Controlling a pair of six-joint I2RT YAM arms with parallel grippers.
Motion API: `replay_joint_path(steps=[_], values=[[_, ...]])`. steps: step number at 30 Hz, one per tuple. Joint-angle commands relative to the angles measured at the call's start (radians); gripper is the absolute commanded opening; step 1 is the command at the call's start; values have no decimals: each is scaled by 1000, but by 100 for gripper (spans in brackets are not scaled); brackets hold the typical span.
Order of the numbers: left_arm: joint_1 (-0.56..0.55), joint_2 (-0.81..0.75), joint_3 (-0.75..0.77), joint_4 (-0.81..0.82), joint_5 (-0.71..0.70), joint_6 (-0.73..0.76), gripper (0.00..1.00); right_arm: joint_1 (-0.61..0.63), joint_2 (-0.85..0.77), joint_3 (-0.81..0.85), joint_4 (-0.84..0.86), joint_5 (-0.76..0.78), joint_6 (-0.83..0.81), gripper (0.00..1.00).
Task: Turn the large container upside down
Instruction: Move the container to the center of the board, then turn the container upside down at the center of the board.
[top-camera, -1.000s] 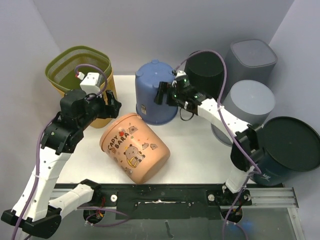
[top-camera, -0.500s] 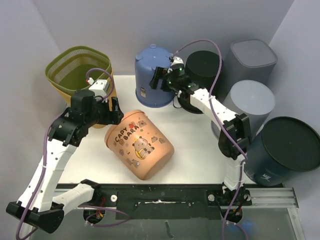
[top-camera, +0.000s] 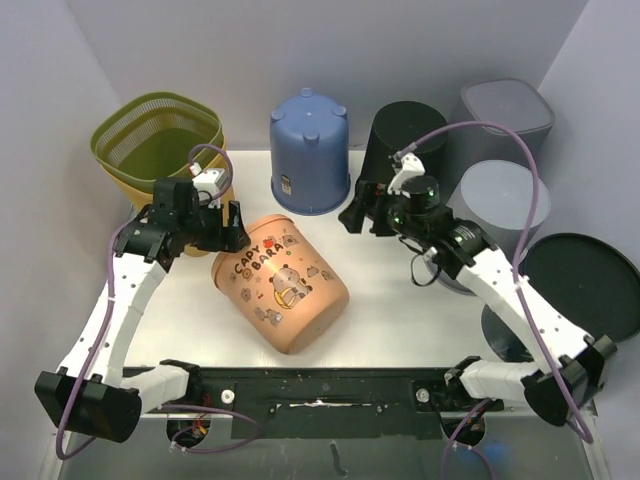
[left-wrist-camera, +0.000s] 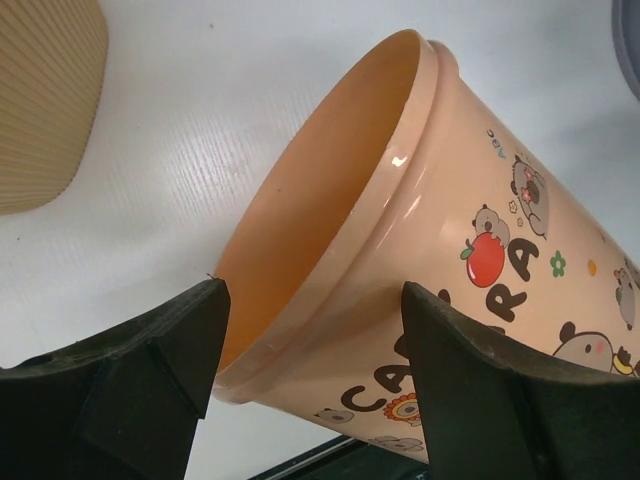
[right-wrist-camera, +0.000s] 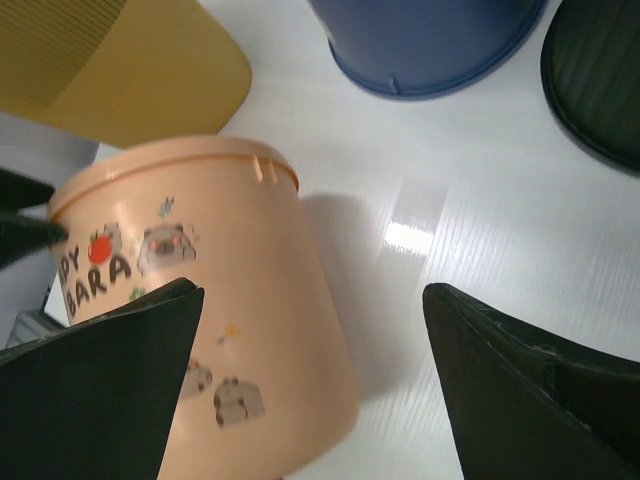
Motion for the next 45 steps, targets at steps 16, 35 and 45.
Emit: replay_joint_path(steps=[16, 35, 45], values=[[32, 39, -113, 326, 549, -229, 15, -26, -303, 14, -634, -144, 9, 98], [-213, 149, -285, 926, 299, -652, 0, -27, -505, -331, -333, -120, 453, 98], [-226, 150, -277, 938, 209, -662, 0, -25, -631, -494, -249, -156, 620, 98]])
